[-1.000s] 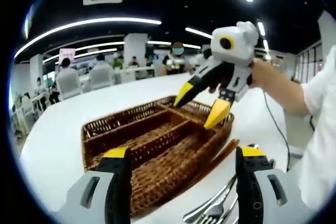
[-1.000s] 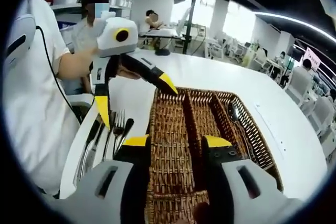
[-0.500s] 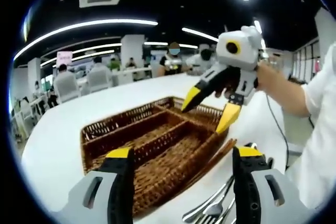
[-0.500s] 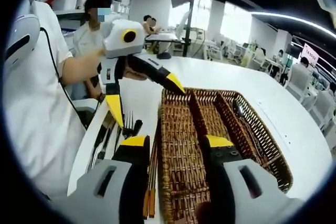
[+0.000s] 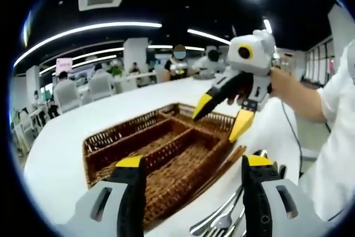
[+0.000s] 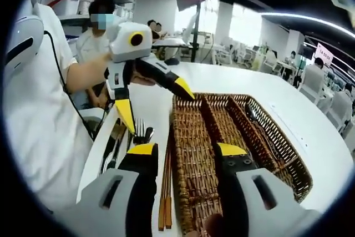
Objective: Arrange the knives, forks, and spoons in their matching storage slots by inserting each utensil handle-first until every utensil is classified and aligned in the correct compartment
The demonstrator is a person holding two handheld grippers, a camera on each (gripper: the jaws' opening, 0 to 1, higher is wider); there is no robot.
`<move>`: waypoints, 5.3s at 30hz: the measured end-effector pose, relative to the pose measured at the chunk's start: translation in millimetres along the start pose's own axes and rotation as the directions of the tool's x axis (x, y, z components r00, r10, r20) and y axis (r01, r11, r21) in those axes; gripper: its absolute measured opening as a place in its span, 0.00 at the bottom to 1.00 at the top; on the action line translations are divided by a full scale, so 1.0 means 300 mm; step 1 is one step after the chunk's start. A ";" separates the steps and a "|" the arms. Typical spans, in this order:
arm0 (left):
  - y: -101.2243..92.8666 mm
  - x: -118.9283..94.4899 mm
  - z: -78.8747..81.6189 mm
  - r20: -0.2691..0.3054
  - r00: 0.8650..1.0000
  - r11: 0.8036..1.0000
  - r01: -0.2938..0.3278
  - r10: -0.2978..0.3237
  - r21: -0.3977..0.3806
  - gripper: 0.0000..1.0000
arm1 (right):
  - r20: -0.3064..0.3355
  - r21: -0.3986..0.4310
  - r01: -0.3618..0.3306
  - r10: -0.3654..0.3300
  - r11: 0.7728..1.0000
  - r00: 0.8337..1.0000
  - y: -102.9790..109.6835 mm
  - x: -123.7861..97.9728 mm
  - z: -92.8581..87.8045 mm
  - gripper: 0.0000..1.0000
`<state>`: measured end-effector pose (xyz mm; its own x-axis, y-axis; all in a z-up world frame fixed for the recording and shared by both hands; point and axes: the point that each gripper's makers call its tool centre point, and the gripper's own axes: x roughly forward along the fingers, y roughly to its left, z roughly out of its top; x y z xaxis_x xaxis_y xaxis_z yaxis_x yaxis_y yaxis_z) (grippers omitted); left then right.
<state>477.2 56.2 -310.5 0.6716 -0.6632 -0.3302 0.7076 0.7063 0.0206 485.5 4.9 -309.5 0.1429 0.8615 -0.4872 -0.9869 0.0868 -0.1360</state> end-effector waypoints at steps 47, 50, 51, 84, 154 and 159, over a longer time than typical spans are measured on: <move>-0.125 0.033 -0.105 -0.191 0.969 0.968 0.187 -0.153 0.170 0.36 | 0.071 0.116 0.026 -0.034 0.993 0.997 0.073 -0.023 -0.080 0.44; -0.131 0.032 -0.115 -0.208 0.964 0.963 0.205 -0.167 0.177 0.34 | 0.076 0.121 0.027 -0.036 0.992 0.996 0.077 -0.024 -0.082 0.44; -0.133 0.033 -0.117 -0.212 0.962 0.961 0.210 -0.170 0.180 0.33 | 0.077 0.123 0.027 -0.037 0.992 0.996 0.078 -0.025 -0.083 0.44; -0.205 0.057 -0.232 -0.435 0.868 0.875 0.386 -0.238 0.291 0.18 | 0.091 0.147 0.034 -0.047 0.989 0.995 0.099 -0.039 -0.108 0.44; -0.274 0.119 -0.275 -0.716 0.643 0.679 0.655 -0.272 0.331 0.04 | 0.087 0.180 0.046 -0.062 0.983 0.994 0.097 -0.069 -0.162 0.43; -0.275 0.117 -0.277 -0.733 0.624 0.661 0.674 -0.270 0.330 0.04 | 0.087 0.182 0.049 -0.065 0.982 0.994 0.094 -0.072 -0.164 0.43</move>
<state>424.3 -4.9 -402.1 0.0673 -0.4229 -0.9037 0.9928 -0.0618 0.1029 458.2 -35.7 -345.3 0.1999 0.8945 -0.3999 -0.9760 0.2179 -0.0005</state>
